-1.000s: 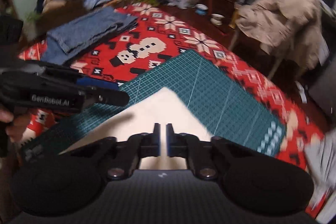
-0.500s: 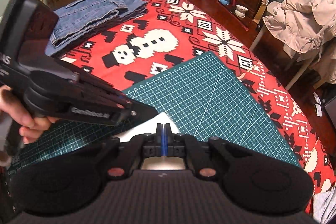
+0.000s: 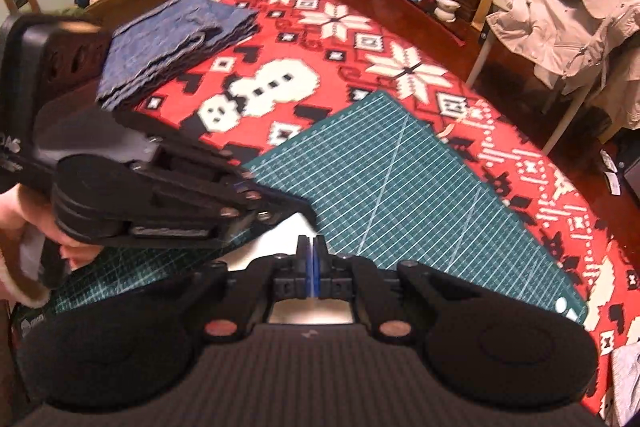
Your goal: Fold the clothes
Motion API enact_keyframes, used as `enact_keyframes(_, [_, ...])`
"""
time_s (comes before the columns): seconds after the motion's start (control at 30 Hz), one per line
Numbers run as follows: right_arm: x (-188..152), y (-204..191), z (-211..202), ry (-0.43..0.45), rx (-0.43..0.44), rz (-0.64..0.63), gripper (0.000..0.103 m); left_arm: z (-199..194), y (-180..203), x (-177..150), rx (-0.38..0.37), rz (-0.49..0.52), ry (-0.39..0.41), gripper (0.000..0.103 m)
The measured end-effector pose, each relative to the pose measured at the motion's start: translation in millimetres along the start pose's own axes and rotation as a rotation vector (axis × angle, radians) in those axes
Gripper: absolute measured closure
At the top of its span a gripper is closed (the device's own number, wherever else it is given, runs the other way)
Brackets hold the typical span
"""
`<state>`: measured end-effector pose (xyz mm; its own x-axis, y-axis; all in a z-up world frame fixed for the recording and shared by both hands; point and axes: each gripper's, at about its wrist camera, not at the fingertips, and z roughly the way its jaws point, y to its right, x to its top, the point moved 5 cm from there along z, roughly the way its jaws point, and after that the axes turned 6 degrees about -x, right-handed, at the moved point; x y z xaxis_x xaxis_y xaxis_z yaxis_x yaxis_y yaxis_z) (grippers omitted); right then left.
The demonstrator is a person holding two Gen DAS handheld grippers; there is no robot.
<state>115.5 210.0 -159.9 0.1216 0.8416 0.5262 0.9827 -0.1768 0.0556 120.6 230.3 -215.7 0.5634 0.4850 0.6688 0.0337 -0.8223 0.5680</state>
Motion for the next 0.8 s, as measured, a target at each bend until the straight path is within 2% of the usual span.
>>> enact_keyframes(0.23, [9.8, 10.9, 8.2, -0.013, -0.012, -0.034, 0.098, -1.1, 3.0, -9.9, 0.005, 0.035, -0.034, 0.102])
enact_keyframes(0.33, [14.8, 15.1, 18.7, -0.03, -0.022, -0.065, 0.098, -2.8, 7.3, -7.1, 0.004, 0.055, -0.025, 0.103])
enact_keyframes(0.47, [17.3, 16.7, 30.7, -0.076, 0.041, -0.079, 0.098, 0.0, 10.5, -6.1, 0.029, 0.084, -0.039, 0.102])
enact_keyframes(0.57, [19.9, 2.7, 28.0, -0.068, 0.045, -0.121, 0.098, 5.7, 17.8, -5.7, 0.06, 0.145, -0.049, 0.103])
enact_keyframes(0.67, [22.5, -5.3, 26.3, -0.057, 0.015, -0.129, 0.098, 5.7, 23.3, -5.4, 0.077, 0.193, -0.039, 0.103])
enact_keyframes(0.8, [23.3, 4.9, 14.2, -0.018, -0.005, -0.062, 0.097, -8.8, 16.3, -4.6, 0.065, 0.168, 0.004, 0.1])
